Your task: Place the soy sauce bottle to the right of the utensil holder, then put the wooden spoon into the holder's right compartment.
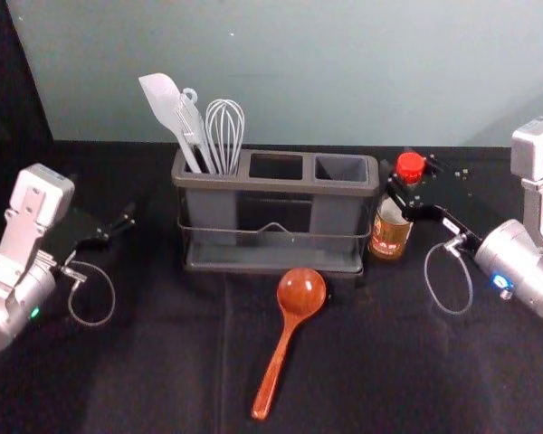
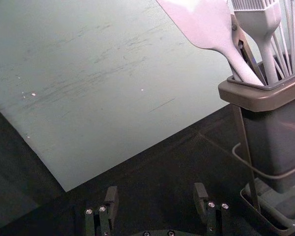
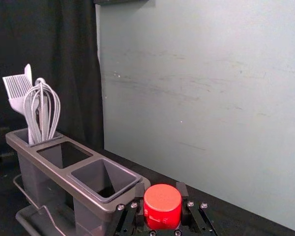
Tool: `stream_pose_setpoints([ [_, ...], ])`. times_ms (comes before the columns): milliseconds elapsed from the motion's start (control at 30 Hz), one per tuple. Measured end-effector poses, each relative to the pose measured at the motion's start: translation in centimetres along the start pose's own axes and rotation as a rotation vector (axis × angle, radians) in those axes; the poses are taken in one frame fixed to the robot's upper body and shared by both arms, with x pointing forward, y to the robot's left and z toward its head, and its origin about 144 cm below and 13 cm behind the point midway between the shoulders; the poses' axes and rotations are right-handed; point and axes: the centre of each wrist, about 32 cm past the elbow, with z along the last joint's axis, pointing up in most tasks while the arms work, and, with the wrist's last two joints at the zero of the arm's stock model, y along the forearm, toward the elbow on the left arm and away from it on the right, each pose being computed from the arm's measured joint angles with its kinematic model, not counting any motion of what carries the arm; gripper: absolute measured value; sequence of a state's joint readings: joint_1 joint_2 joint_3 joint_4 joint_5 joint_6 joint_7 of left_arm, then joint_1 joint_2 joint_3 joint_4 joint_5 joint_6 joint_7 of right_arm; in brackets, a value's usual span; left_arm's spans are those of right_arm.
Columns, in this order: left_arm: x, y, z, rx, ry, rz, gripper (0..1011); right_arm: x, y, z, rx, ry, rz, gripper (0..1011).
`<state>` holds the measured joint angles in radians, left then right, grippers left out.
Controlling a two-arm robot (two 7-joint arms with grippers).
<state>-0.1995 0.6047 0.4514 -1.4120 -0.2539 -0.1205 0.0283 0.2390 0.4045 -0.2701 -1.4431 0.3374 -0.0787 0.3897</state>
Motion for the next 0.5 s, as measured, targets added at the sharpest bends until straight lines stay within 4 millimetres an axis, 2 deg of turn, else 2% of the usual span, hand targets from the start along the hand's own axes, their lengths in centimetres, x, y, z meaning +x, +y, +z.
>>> stream_pose_setpoints([
  [500, 0.00, 0.00, 0.00, 0.000, 0.000, 0.000, 1005, 0.06, -0.32, -0.66, 0.009, 0.060, -0.028, 382],
])
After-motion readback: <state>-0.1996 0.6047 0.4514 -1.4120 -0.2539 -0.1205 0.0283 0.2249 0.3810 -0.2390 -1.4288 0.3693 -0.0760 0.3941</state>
